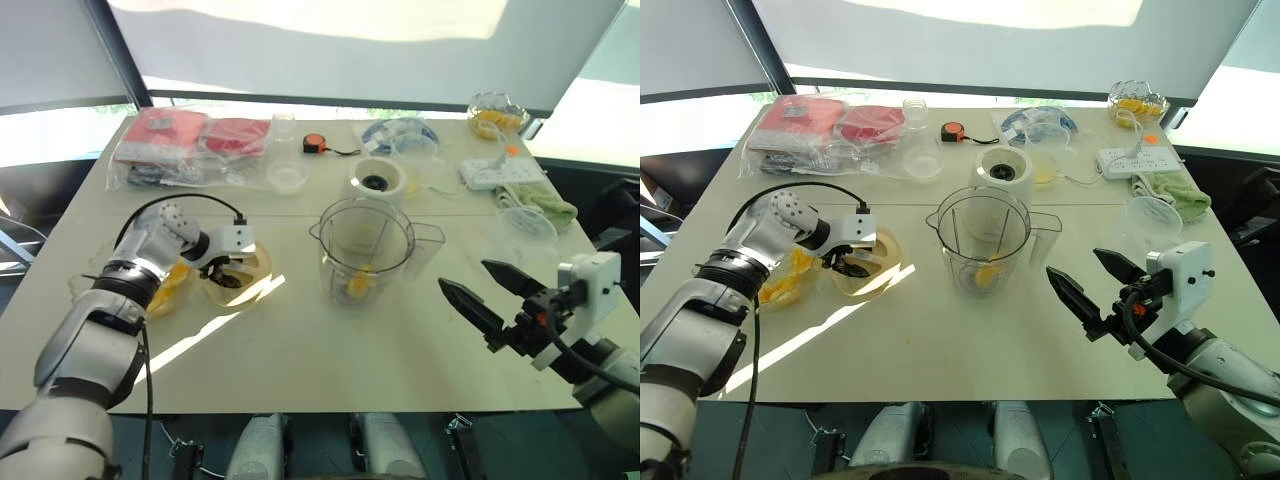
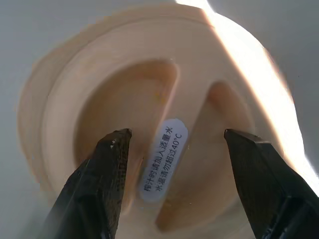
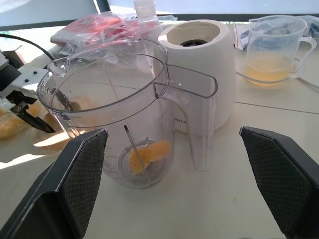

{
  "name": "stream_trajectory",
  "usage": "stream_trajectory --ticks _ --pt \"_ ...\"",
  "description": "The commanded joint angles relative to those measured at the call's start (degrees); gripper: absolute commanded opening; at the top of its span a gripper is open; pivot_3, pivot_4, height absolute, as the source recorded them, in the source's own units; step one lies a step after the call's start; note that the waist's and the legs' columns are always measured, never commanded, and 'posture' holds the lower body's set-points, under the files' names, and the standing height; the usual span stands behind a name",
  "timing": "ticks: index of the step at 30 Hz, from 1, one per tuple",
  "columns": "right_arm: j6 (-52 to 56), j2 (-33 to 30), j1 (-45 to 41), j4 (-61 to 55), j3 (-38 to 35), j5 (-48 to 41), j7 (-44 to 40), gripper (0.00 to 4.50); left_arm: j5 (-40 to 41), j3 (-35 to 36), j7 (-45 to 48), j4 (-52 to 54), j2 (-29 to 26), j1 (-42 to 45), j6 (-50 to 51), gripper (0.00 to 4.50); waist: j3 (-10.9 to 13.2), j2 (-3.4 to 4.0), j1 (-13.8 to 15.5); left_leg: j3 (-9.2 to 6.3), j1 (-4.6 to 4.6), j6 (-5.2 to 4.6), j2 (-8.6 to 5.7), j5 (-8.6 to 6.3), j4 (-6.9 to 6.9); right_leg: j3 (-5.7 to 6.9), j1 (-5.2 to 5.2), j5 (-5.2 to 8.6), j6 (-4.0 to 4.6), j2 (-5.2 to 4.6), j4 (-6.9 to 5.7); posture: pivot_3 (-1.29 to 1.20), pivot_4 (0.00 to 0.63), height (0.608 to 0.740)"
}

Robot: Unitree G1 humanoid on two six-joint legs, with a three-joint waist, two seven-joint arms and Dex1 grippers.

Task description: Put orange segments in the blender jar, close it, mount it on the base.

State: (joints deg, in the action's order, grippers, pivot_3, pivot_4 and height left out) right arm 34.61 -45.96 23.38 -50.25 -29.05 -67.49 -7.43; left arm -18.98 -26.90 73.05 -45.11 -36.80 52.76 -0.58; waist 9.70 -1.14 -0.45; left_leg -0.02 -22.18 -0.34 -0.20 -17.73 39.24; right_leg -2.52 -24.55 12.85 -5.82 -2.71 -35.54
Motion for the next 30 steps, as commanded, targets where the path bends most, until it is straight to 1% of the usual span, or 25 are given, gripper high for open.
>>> stream_trajectory --ticks 1,4,5,8,10,14,16,17,19,22,25,26,28,29,30 --pt "-0.3 0.7 -0.6 -0.3 -0.6 0.4 -0.5 4.5 -3.7 -2.1 -3.1 -4.9 1.1 1.8 -3.6 2.23 0.0 0.01 0.1 0.0 0.05 0.0 0.0 0.0 0.0 0.0 0.05 0.0 0.0 0.0 0.0 0.0 0.15 0.74" --pt "-0.3 0.8 -0.7 -0.4 -0.6 0.7 -0.5 4.5 -4.4 -2.4 -3.1 -7.2 1.9 2.9 -5.3 0.68 -0.1 0.09 0.1 0.02 0.22 0.0 -0.01 0.0 0.0 -0.01 0.18 0.0 0.01 0.0 -0.07 0.0 0.15 0.74" --pt "-0.3 0.9 -0.7 -0.4 -0.5 0.8 -0.4 4.5 -4.3 -2.2 -3.2 -7.6 2.2 3.2 -5.5 0.27 -0.1 0.1 0.2 0.02 0.36 0.0 -0.02 0.0 0.0 -0.02 0.31 0.02 0.04 0.0 -0.09 0.0 0.15 0.74" --pt "-0.3 1.3 -0.8 -0.4 -0.4 1.2 -0.4 4.5 -3.4 -1.1 -2.5 -8.2 2.7 4.2 -5.6 0.23 -0.1 0.09 0.1 0.02 0.71 0.0 0.0 0.0 0.0 -0.03 0.63 0.12 0.2 0.02 -0.13 0.0 0.15 0.74" --pt "-0.3 1.6 -0.9 0.0 -0.1 1.9 -0.6 4.5 -1.9 -0.4 0.9 -6.9 2.2 4.7 -6.6 0.23 -0.1 0.09 0.0 0.02 0.73 0.0 0.01 0.0 0.0 -0.03 0.65 0.12 0.21 0.02 -0.13 0.0 0.15 0.74" --pt "-0.1 2.3 -2.1 1.4 1.6 3.6 -1.4 4.5 2.9 4.7 1.7 -6.5 4.6 8.7 -1.4 0.23 0.0 -0.01 0.2 0.02 0.59 0.0 0.01 0.0 0.0 -0.02 0.58 0.1 0.16 0.01 -0.06 0.0 0.15 0.74" --pt "0.0 2.4 -3.0 2.2 2.1 4.3 -1.9 4.5 5.5 7.5 3.0 -5.2 5.3 12.5 3.0 0.23 0.0 -0.13 0.3 0.02 0.35 0.0 -0.01 0.0 0.04 -0.02 0.37 0.01 0.01 0.0 -0.05 0.0 0.15 0.74" --pt "0.1 2.4 -3.4 2.6 2.3 4.5 -2.0 4.5 6.8 8.9 3.3 -4.9 5.5 14.6 4.4 0.23 0.1 -0.19 0.4 0.0 0.08 0.0 -0.01 0.0 0.12 0.0 0.11 0.0 -0.01 0.02 -0.07 0.0 0.15 0.74" --pt "0.2 2.4 -4.4 3.5 2.9 5.5 -2.4 4.5 8.4 10.6 3.4 -5.3 5.5 18.5 4.1 0.23 0.1 -0.2 0.6 -0.06 -0.25 0.0 -0.01 0.0 0.27 0.04 -0.15 -0.06 -0.11 0.05 -0.15 0.0 0.15 0.74" --pt "1.0 2.4 -5.7 5.6 4.6 9.4 -1.1 4.5 7.0 10.7 1.6 -8.9 4.6 24.6 2.6 0.23 0.1 -0.18 0.6 -0.03 -0.24 -0.05 -0.03 -0.03 0.26 0.03 -0.15 -0.05 -0.14 0.04 -0.12 0.0 0.15 0.74" --pt "2.2 2.3 -6.2 6.1 5.8 11.4 -1.6 4.5 6.1 10.7 0.1 -13.2 3.9 29.8 3.1 0.23 0.1 -0.15 0.6 0.0 -0.19 -0.1 -0.07 -0.06 0.24 0.02 -0.14 -0.04 -0.15 0.06 -0.14 0.0 0.15 0.74" --pt "2.6 2.5 -6.4 6.3 5.8 11.6 -1.6 4.5 5.9 10.4 1.9 -15.0 4.0 32.6 7.1 0.23 0.1 -0.15 0.6 0.0 -0.18 -0.1 -0.07 -0.06 0.23 0.02 -0.15 -0.04 -0.15 0.08 -0.16 0.0 0.15 0.74" --pt "3.0 2.3 -6.3 6.9 5.7 13.7 -1.8 4.5 6.3 10.1 6.3 -16.2 4.5 37.2 10.4 0.23 0.1 -0.26 0.6 -0.01 -0.18 -0.1 -0.13 -0.06 0.24 0.04 -0.16 -0.03 -0.15 0.13 -0.26 0.0 0.15 0.74" --pt "3.2 2.3 -6.3 7.1 5.7 14.5 -2.0 4.5 6.2 9.8 8.1 -16.5 4.7 38.7 11.0 0.23 0.2 -0.31 0.6 -0.03 -0.19 -0.1 -0.14 -0.06 0.24 0.05 -0.17 -0.03 -0.14 0.15 -0.27 0.0 0.15 0.74" --pt "3.2 2.3 -6.7 8.0 5.8 15.3 -2.6 4.5 6.7 9.8 10.3 -16.2 5.4 40.2 9.4 0.23 0.2 -0.33 0.7 -0.03 -0.2 -0.1 -0.14 -0.06 0.25 0.05 -0.17 -0.03 -0.13 0.15 -0.27 0.0 0.15 0.74"
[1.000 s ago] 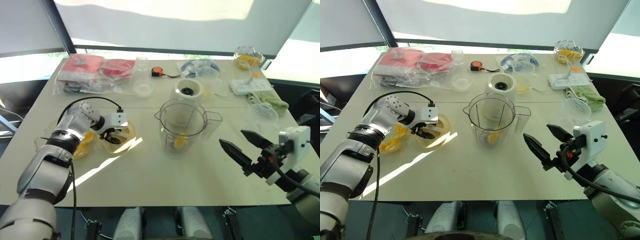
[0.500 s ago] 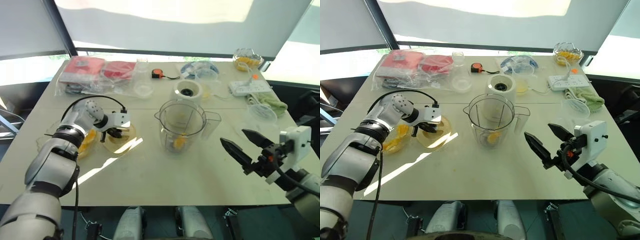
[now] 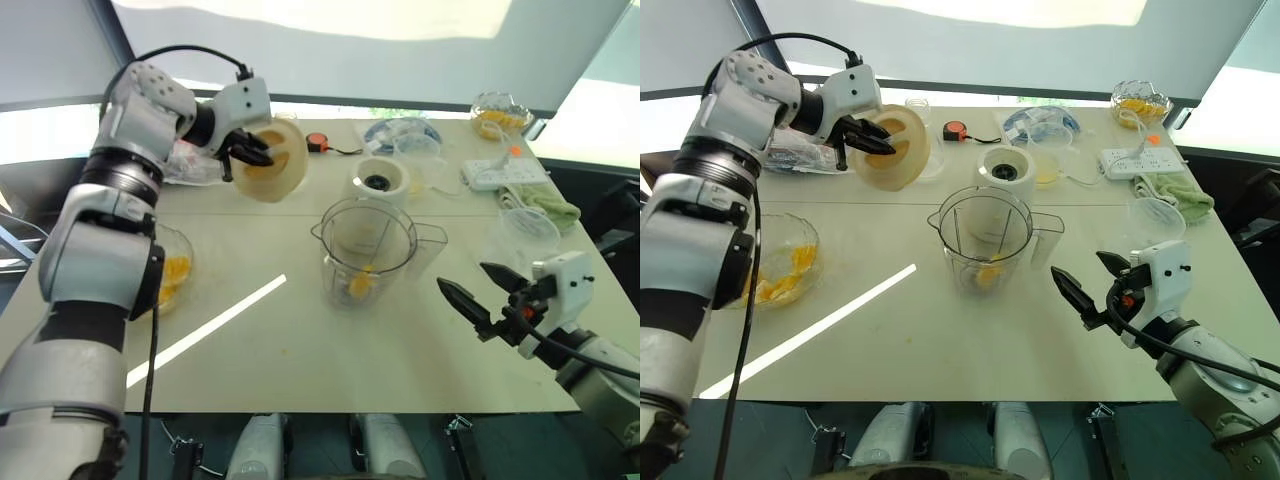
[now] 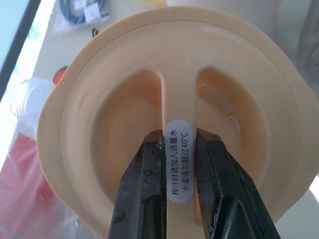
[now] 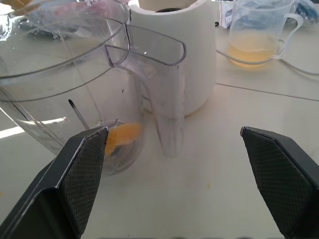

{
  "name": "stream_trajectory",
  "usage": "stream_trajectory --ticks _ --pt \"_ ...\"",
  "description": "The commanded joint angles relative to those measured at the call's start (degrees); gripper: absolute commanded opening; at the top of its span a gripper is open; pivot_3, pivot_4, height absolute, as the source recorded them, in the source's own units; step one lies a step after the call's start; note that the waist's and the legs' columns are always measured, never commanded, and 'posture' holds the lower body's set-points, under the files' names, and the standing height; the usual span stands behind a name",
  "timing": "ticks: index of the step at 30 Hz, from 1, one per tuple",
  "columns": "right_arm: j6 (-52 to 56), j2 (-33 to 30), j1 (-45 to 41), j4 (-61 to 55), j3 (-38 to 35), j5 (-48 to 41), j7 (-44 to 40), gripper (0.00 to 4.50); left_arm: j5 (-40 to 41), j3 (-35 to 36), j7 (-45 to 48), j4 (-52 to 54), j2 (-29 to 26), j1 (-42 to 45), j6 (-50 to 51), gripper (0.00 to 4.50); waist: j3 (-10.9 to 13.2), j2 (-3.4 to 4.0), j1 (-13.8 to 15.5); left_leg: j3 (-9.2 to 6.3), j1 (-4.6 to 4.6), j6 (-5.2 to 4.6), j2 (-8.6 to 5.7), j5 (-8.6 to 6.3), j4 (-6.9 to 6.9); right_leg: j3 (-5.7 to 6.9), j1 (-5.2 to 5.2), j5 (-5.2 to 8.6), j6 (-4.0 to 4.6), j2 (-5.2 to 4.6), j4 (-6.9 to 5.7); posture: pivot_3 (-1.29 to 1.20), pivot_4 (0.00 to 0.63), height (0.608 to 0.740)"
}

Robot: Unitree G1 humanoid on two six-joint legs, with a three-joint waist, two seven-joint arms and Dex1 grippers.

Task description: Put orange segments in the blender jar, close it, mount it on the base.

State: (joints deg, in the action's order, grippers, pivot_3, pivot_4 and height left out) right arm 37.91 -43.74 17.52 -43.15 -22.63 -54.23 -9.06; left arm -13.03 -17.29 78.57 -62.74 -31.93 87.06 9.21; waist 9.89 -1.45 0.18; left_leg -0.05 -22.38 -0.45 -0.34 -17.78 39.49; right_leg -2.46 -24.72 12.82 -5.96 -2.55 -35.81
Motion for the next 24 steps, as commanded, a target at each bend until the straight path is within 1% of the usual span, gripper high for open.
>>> stream_trajectory --ticks 1,5,8,12,13,17,19,22,24 --pt "-0.3 0.2 -1.5 1.9 -0.2 2.6 -1.8 4.5 1.1 0.3 6.8 1.5 1.3 7.5 -1.1 0.23 0.0 -0.02 0.3 0.0 0.0 0.0 0.0 0.0 0.01 0.0 0.0 0.0 0.0 -0.01 0.0 0.0 0.15 0.74" --pt "0.1 0.2 -4.4 4.7 1.9 4.4 -5.1 4.5 3.0 -0.1 13.5 0.0 5.9 13.9 -0.8 0.23 0.0 -0.03 0.6 0.04 -0.07 0.0 0.0 0.0 0.08 -0.01 0.06 0.04 0.06 -0.1 0.16 0.0 0.15 0.74" --pt "0.1 0.9 -6.5 5.7 2.5 4.8 -6.4 4.5 7.1 -4.0 13.9 -0.6 9.0 16.4 -0.1 0.23 0.0 0.0 0.4 0.08 -0.08 -0.01 0.01 -0.01 0.09 -0.1 0.09 0.04 0.06 -0.11 0.3 0.0 0.15 0.74" --pt "0.0 1.9 -8.4 6.2 2.6 7.1 -5.8 4.5 14.5 -14.5 13.9 2.8 10.4 15.4 -2.2 0.23 0.1 0.05 -0.3 0.07 -0.05 -0.05 0.07 -0.03 0.08 -0.13 0.04 0.01 0.01 -0.06 0.2 0.0 0.15 0.74" --pt "-0.1 2.3 -8.9 6.4 2.8 7.9 -5.4 4.5 15.3 -16.3 13.9 2.8 11.2 14.8 -3.2 0.23 0.1 0.06 -0.6 0.05 -0.05 -0.05 0.08 -0.03 0.08 -0.13 0.01 0.01 0.0 -0.05 0.12 0.0 0.15 0.74" --pt "0.7 4.1 -9.9 5.4 3.3 9.0 -4.6 4.5 19.4 -22.4 13.9 3.3 13.6 13.4 -5.9 0.23 0.1 0.07 -0.8 0.02 0.0 -0.05 0.08 -0.03 0.09 -0.12 -0.02 0.03 -0.04 -0.04 -0.11 0.0 0.15 0.74" --pt "1.1 4.6 -9.9 4.7 3.4 9.3 -4.5 4.5 21.6 -24.7 13.9 3.8 13.8 13.4 -6.1 0.23 0.1 0.09 -0.9 0.02 0.01 -0.05 0.08 -0.03 0.09 -0.13 -0.05 0.04 -0.03 -0.04 -0.18 0.0 0.15 0.74" --pt "1.8 5.4 -8.9 3.2 3.6 10.0 -3.6 4.5 26.8 -29.0 13.9 6.1 14.9 14.1 -3.3 0.23 0.1 0.14 -0.9 0.04 -0.03 -0.05 0.07 -0.03 0.1 -0.18 -0.14 0.04 -0.03 -0.03 -0.22 0.0 0.15 0.74" --pt "2.3 6.0 -8.4 2.3 3.8 10.2 -3.0 4.5 29.4 -31.6 13.9 7.9 14.5 14.3 -2.5 0.23 0.1 0.15 -0.9 0.02 -0.05 -0.05 0.07 -0.03 0.1 -0.17 -0.15 0.05 -0.04 -0.02 -0.23 0.0 0.15 0.74"
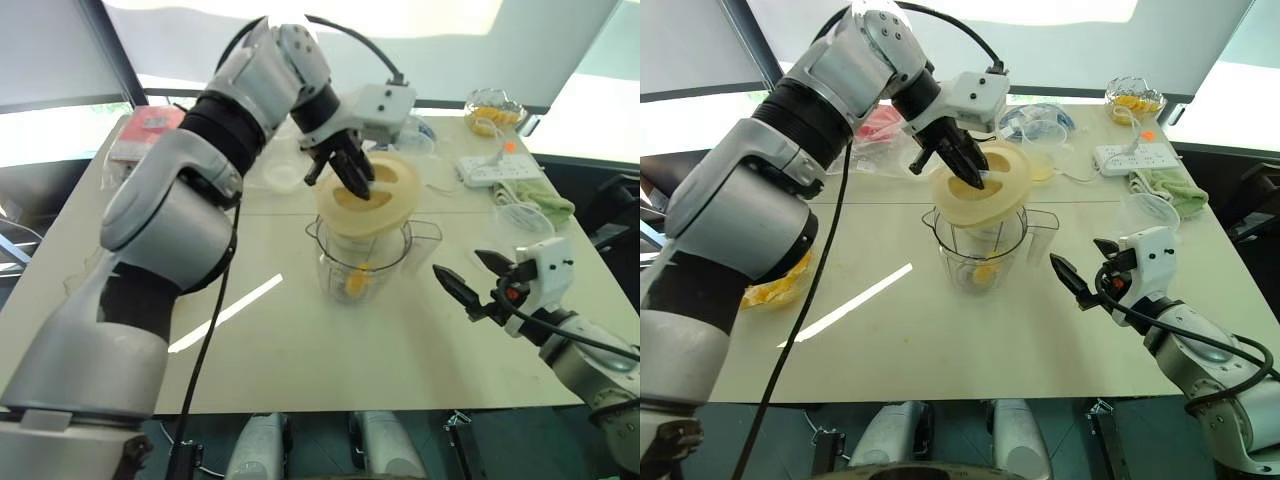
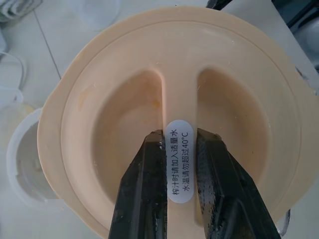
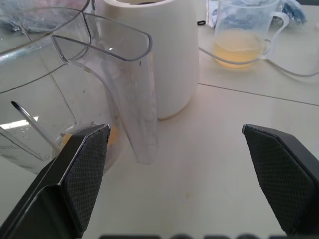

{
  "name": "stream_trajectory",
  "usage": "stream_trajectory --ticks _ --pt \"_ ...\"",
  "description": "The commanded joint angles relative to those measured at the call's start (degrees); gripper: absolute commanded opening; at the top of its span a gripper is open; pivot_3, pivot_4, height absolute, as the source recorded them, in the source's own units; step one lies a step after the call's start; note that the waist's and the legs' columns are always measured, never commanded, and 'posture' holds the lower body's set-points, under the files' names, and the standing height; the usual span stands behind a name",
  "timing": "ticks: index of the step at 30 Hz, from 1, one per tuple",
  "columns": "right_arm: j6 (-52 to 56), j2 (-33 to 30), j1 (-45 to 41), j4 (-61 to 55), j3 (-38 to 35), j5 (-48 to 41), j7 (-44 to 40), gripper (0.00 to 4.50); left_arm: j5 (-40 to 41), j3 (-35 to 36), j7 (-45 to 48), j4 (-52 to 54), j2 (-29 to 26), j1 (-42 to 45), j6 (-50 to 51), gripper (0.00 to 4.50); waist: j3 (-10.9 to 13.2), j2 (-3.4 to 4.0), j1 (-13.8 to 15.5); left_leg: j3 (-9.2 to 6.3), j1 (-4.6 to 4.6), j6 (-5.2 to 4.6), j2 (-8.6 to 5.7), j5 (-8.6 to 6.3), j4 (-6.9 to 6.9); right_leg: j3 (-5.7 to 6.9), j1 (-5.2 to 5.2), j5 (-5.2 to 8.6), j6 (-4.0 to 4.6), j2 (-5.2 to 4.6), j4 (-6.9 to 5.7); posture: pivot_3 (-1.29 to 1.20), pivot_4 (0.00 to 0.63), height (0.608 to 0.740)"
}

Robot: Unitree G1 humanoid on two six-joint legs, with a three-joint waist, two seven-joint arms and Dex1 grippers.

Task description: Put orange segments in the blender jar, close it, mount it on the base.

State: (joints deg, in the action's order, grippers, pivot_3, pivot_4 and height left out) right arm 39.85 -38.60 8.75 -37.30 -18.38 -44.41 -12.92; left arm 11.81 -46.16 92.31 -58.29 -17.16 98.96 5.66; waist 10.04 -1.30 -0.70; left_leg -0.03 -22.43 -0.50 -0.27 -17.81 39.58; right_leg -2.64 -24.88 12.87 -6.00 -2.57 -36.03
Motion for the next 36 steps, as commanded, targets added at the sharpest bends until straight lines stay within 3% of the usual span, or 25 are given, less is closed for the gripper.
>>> stream_trajectory --ticks 1,9,16,22,26,36 --pt "0.5 1.3 0.6 -3.9 -0.5 0.4 1.2 4.5 5.6 -4.3 0.2 4.3 -0.6 2.4 0.7 0.23 0.0 0.0 0.0 0.0 0.0 0.0 0.0 0.0 0.0 0.0 0.0 0.01 -0.01 0.0 0.0 0.0 0.15 0.74" --pt "0.7 4.7 0.4 -4.4 0.5 2.8 2.8 4.5 8.3 -16.8 0.2 9.1 -4.1 0.9 -5.4 0.23 0.0 0.04 -0.1 0.04 0.02 0.0 0.0 0.0 0.07 -0.07 0.01 0.09 0.14 -0.01 -0.05 0.0 0.15 0.74" --pt "0.9 5.6 -0.6 -3.9 0.9 3.8 2.3 4.5 1.6 -16.3 0.2 5.3 -1.1 -1.6 -8.2 0.23 0.0 0.06 0.2 0.04 0.01 0.0 -0.08 0.0 0.13 -0.05 0.06 0.12 0.19 -0.02 0.0 0.0 0.15 0.74" --pt "-0.8 6.5 -2.6 -0.9 2.8 6.4 1.1 4.5 2.1 -17.0 0.2 9.0 -1.8 -4.2 -5.1 0.23 -0.1 0.14 0.0 0.02 0.21 -0.01 0.0 0.0 0.29 -0.06 0.34 0.14 0.24 -0.02 -0.01 0.0 0.15 0.74" --pt "-1.6 7.3 -4.2 1.6 8.4 9.5 -1.3 4.5 10.1 -22.7 0.2 17.3 -7.0 -5.4 -3.0 0.23 -0.2 0.34 -0.4 0.03 0.27 -0.01 0.03 -0.01 0.3 -0.08 0.36 0.14 0.24 0.0 -0.02 0.0 0.15 0.74" --pt "-9.6 13.4 -10.7 12.5 16.5 23.7 1.5 4.5 5.2 -21.5 0.2 12.8 -4.2 -8.0 -3.7 0.23 -0.5 0.4 -0.2 0.04 0.37 -0.1 -0.03 -0.06 0.3 -0.07 0.43 0.16 0.22 0.1 -0.03 0.0 0.15 0.74"
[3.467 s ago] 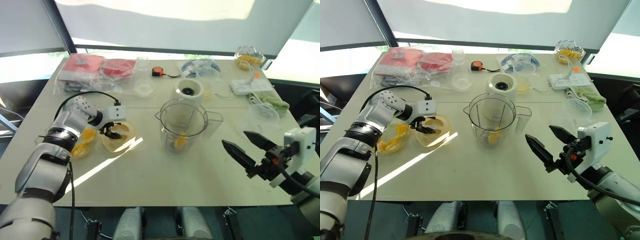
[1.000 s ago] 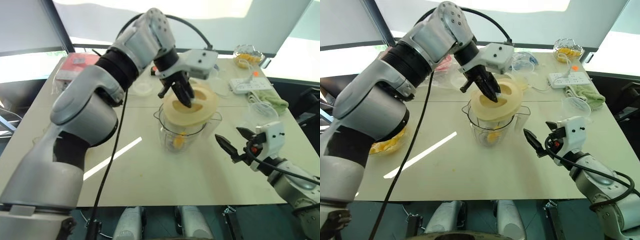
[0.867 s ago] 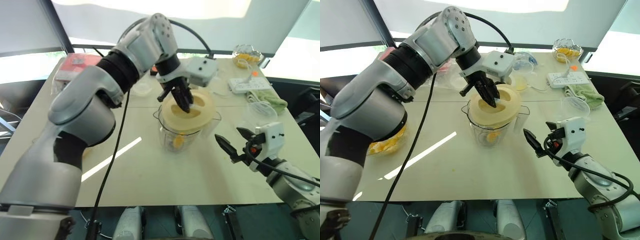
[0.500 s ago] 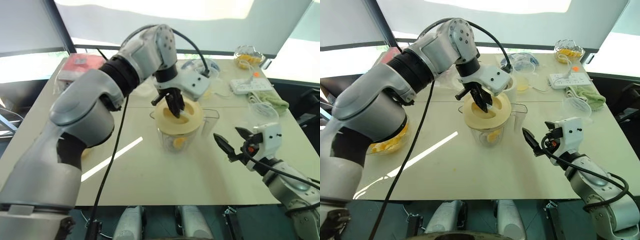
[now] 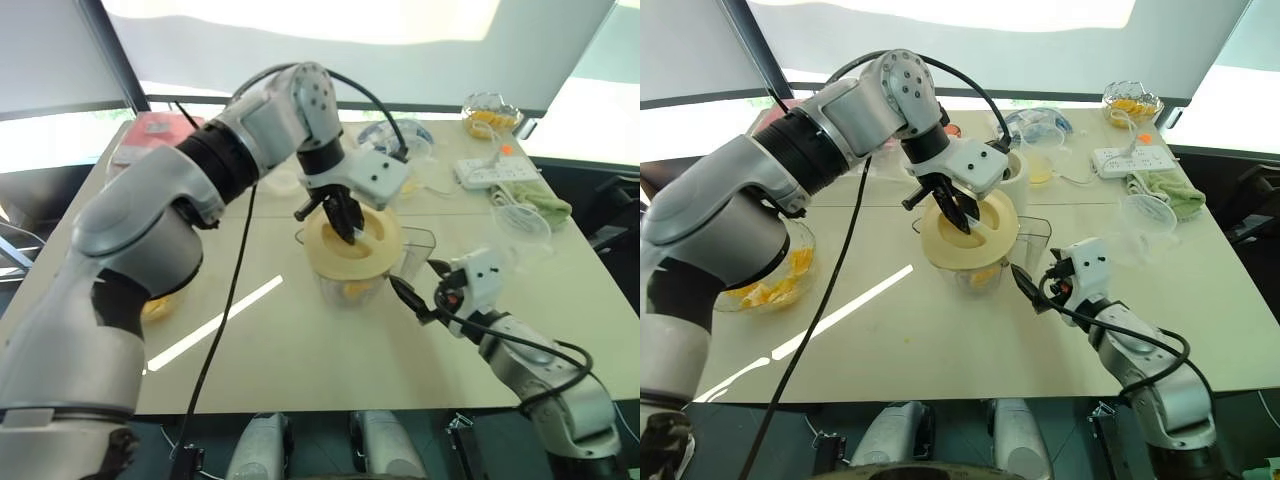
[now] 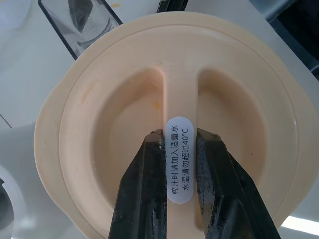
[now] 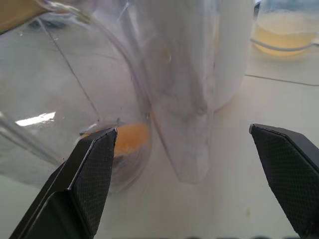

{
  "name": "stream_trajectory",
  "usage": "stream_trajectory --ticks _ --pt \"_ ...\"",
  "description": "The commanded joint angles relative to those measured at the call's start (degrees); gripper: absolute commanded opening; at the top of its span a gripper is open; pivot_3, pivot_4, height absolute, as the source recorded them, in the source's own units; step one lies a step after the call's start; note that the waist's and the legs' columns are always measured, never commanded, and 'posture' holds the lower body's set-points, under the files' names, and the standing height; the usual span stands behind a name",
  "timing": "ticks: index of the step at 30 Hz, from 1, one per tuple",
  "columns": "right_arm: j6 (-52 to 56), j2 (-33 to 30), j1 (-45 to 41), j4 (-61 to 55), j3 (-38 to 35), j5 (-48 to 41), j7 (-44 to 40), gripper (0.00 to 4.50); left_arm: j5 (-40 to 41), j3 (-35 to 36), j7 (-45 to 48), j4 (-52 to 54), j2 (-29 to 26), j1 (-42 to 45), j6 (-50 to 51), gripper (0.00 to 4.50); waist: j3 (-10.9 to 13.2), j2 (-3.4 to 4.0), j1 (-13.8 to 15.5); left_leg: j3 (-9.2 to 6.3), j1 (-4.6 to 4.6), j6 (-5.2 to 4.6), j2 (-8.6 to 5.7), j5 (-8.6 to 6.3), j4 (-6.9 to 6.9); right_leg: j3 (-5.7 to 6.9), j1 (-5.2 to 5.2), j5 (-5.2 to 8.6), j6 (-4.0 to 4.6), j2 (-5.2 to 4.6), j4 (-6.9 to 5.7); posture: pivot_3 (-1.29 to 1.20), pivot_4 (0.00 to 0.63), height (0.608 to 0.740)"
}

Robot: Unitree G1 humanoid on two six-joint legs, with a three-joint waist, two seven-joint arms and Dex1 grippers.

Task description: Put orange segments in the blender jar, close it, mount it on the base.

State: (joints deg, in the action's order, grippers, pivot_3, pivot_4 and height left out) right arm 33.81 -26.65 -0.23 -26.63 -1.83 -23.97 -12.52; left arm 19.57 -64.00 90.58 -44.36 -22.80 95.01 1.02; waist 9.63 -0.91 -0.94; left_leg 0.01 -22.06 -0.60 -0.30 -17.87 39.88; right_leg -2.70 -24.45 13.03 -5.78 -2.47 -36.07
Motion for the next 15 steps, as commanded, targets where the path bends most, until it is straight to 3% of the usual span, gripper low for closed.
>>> stream_trajectory --ticks 1,7,10,15 --pt "-4.6 2.2 -2.2 3.1 -0.1 3.7 1.0 4.5 -2.7 -3.6 1.9 -1.3 1.7 -4.2 1.0 0.23 -0.1 0.03 0.0 0.0 0.02 0.0 0.0 0.0 0.0 0.0 0.01 0.0 0.0 0.0 0.0 0.0 0.15 0.74" --pt "-9.0 4.3 -4.8 9.5 1.1 8.4 -0.2 4.5 -5.0 -1.3 1.9 -2.8 3.1 -5.7 1.7 0.23 -0.2 0.07 0.0 0.02 0.31 -0.02 -0.01 -0.01 -0.03 -0.02 0.3 0.03 -0.02 -0.01 0.02 0.0 0.15 0.74" --pt "-10.1 5.5 -5.3 9.7 0.4 8.1 -1.1 3.57 -5.7 -0.1 1.9 -1.8 2.9 -6.5 3.0 0.23 -0.2 0.09 0.0 0.02 0.53 -0.07 0.02 -0.04 -0.03 -0.03 0.51 0.07 -0.06 -0.01 0.02 0.0 0.15 0.74" --pt "-8.9 5.6 -4.4 6.9 1.1 9.2 -1.8 1.11 -3.9 -0.9 1.9 7.0 -1.7 -7.8 7.9 0.23 -0.2 0.1 -0.1 -0.02 0.59 -0.11 0.1 -0.07 -0.04 -0.03 0.59 0.13 -0.04 -0.04 0.03 0.0 0.15 0.74"
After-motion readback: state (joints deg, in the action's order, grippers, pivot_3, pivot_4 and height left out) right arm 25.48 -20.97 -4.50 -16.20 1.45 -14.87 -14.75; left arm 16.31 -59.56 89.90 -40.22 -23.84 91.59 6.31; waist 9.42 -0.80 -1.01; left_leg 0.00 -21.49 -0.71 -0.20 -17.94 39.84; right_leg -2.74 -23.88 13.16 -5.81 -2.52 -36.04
